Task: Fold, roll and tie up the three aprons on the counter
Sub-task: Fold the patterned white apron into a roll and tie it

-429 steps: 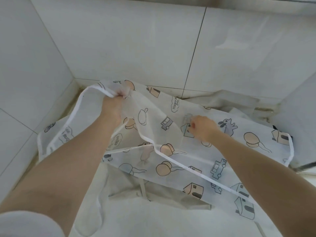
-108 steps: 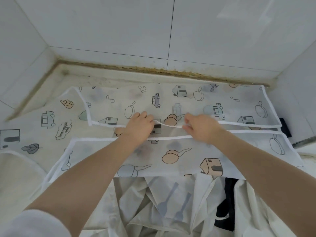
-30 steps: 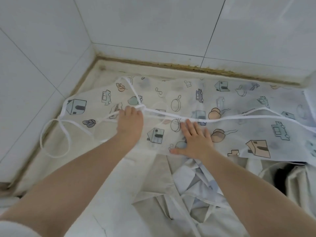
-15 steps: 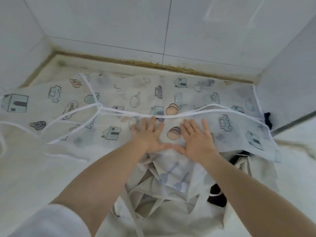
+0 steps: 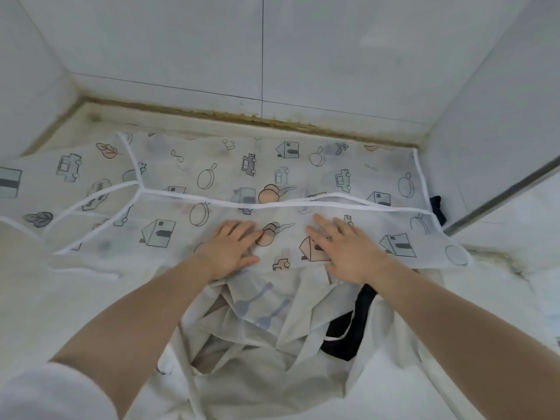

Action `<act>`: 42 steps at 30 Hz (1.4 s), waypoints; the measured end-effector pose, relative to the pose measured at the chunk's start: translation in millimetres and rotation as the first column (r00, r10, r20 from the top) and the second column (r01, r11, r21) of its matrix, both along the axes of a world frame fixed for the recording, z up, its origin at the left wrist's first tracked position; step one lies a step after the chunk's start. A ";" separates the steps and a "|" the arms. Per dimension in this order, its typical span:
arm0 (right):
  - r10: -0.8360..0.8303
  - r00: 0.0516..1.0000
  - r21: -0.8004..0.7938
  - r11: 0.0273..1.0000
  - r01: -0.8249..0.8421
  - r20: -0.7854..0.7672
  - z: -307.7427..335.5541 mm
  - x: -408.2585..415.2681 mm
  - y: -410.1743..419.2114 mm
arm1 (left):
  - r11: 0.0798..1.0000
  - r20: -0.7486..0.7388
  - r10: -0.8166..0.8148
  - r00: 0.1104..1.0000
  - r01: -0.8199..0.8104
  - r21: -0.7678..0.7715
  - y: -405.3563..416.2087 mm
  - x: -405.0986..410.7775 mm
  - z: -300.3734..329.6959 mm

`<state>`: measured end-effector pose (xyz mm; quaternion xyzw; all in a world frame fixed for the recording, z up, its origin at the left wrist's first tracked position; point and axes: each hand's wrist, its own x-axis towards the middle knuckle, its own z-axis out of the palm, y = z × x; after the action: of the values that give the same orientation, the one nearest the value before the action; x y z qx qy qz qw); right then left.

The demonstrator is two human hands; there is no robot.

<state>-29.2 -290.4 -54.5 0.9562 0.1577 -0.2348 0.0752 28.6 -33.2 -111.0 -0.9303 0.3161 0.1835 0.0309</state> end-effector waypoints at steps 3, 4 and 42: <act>0.014 0.995 -0.010 1.000 -0.015 -0.101 1.3 8.7 11.9 | 0.999 -0.136 0.036 0.990 -0.041 -0.030 4.1 -2.2 1.8; -0.020 0.985 -0.004 1.000 0.020 -0.172 2.3 13.2 10.5 | 0.998 -0.184 0.041 0.982 -0.051 -0.047 6.5 -3.2 4.5; -0.549 0.802 0.060 0.816 0.575 -0.234 -26.5 132.0 173.8 | 0.920 -0.175 0.367 0.914 -0.328 0.216 181.3 133.7 53.8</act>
<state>102.9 -116.6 -81.1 0.9330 -0.1115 -0.3337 -0.0760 162.3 148.1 -57.2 -0.9401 0.1282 0.3121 0.0486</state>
